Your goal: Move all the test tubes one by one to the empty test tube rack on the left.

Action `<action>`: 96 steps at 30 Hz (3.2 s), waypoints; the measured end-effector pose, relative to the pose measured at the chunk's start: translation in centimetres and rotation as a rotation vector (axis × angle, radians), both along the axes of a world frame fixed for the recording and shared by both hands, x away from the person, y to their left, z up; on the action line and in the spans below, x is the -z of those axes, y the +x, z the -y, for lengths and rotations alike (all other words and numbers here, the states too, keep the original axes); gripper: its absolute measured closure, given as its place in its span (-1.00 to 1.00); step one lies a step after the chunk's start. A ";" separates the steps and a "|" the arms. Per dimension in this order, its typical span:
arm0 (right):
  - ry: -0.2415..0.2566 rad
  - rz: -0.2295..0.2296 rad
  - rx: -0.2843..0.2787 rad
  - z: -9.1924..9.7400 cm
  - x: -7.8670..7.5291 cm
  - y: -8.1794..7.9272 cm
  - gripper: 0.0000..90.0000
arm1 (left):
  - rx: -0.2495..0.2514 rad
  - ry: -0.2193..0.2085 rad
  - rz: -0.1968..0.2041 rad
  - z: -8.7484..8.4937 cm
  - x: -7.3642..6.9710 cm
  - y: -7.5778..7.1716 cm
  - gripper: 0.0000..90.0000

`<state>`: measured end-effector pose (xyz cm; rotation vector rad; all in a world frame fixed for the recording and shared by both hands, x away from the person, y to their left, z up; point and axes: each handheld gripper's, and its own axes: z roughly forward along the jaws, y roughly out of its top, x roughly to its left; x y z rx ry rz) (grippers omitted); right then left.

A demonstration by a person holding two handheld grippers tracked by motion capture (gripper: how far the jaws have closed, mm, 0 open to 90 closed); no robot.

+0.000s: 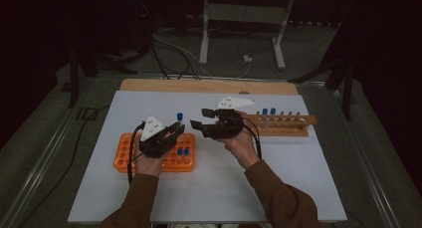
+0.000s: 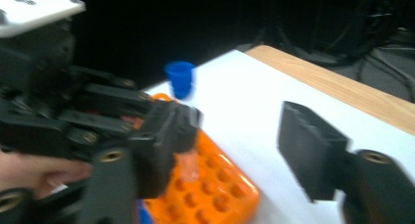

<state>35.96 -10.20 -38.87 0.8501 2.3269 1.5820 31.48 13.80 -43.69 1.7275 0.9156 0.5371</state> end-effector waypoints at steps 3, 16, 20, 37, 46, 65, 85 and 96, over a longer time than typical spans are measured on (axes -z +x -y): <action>-0.023 -0.001 0.025 0.8 0.3 0.1 -0.52 | -0.002 -0.009 -0.006 -0.5 0.1 -0.1 0.74; -0.039 -0.013 0.119 5.1 1.2 0.2 -0.96 | -0.013 -0.033 -0.019 -1.7 0.5 -1.1 0.74; -0.039 -0.006 0.126 6.3 1.1 -0.1 -1.00 | -0.016 -0.048 -0.026 -2.1 0.8 -1.5 0.74; -0.019 -0.007 0.198 10.0 1.7 -0.5 -1.00 | -0.010 -0.064 -0.055 -3.1 2.3 -2.9 0.74; -0.037 -0.008 0.241 11.6 2.3 -0.8 -1.00 | -0.005 -0.061 -0.049 -3.3 2.7 -3.7 0.73; -0.037 -0.029 0.279 14.3 3.8 -1.4 -1.00 | 0.026 0.073 -0.130 -2.4 4.6 -4.8 0.73; -0.033 -0.034 0.290 15.2 4.2 -1.4 -1.00 | 0.042 0.149 -0.141 -1.9 4.7 -5.4 0.46; -0.102 0.006 0.368 16.9 4.1 -0.9 -1.00 | -0.005 0.018 -0.061 -4.1 3.4 -5.9 0.03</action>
